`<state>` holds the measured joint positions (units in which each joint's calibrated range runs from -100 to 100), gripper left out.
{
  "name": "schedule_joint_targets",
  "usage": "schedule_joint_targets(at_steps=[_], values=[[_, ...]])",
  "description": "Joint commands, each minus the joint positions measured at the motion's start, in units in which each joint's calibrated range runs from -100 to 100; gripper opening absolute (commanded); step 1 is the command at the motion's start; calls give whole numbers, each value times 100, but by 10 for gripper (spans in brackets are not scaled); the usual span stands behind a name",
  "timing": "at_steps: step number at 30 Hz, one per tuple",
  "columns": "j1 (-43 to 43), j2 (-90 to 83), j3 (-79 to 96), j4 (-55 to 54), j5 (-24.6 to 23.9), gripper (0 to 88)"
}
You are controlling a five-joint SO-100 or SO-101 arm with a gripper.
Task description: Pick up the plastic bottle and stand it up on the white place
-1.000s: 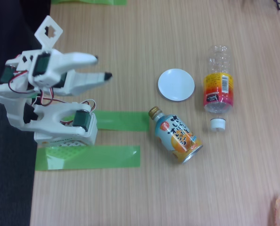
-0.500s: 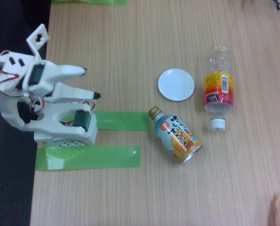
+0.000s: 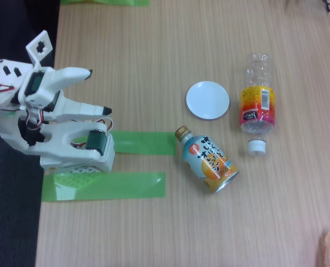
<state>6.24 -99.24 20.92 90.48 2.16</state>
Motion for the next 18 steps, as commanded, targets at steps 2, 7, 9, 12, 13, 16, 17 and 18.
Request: schedule_joint_targets(at_steps=[2, 7, 9, 12, 13, 16, 17, 18], values=[[28, 386, -150, -36, 28, 423], [28, 1293, -775, 16, 7, 423], [28, 1713, -1037, 16, 13, 423], [28, 2209, -1409, 7, 13, 423], [28, 2360, -1526, 7, 18, 423], [28, 2713, -1816, -44, 7, 423], [28, 2814, -1898, -44, 2, 423], [28, 2889, -1961, -44, -3, 423]])
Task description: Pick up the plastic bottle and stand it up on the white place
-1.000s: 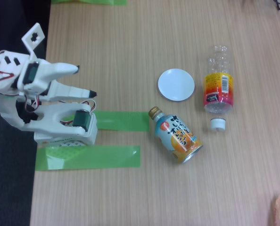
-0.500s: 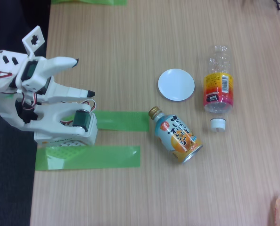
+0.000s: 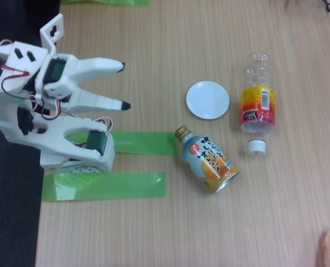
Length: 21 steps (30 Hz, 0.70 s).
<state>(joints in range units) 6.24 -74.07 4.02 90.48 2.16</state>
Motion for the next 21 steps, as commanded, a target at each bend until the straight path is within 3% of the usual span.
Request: schedule_joint_targets(at_steps=[1, 21], values=[[28, 406, -298, -44, 2, 423], [6, 473, -271, 16, 23, 423]])
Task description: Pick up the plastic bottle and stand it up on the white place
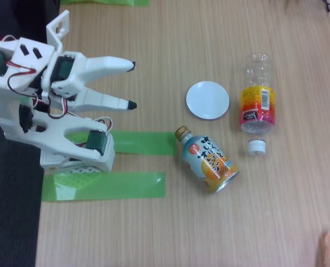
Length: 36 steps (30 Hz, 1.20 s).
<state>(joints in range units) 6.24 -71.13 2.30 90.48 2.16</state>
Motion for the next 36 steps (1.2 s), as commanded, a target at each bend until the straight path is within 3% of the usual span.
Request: schedule_joint_targets(at_steps=[1, 36], values=[[-16, 179, -99, 16, 23, 423], [-31, 859, -81, -53, 28, 424]])
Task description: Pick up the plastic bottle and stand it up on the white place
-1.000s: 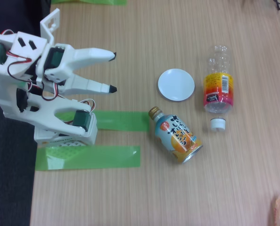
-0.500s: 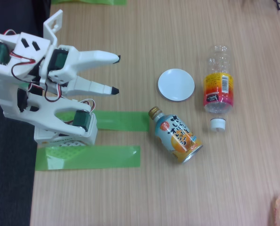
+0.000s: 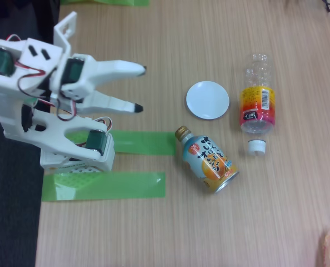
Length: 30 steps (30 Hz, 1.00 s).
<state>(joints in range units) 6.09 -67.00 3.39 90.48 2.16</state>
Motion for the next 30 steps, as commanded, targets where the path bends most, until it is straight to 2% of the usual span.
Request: schedule_joint_targets(at_steps=[1, 16, 30], values=[[-16, 623, -271, -44, 28, 424], [-68, 4168, -2553, -61, -35, 424], [-1246, 6688, -5024, -61, -45, 424]])
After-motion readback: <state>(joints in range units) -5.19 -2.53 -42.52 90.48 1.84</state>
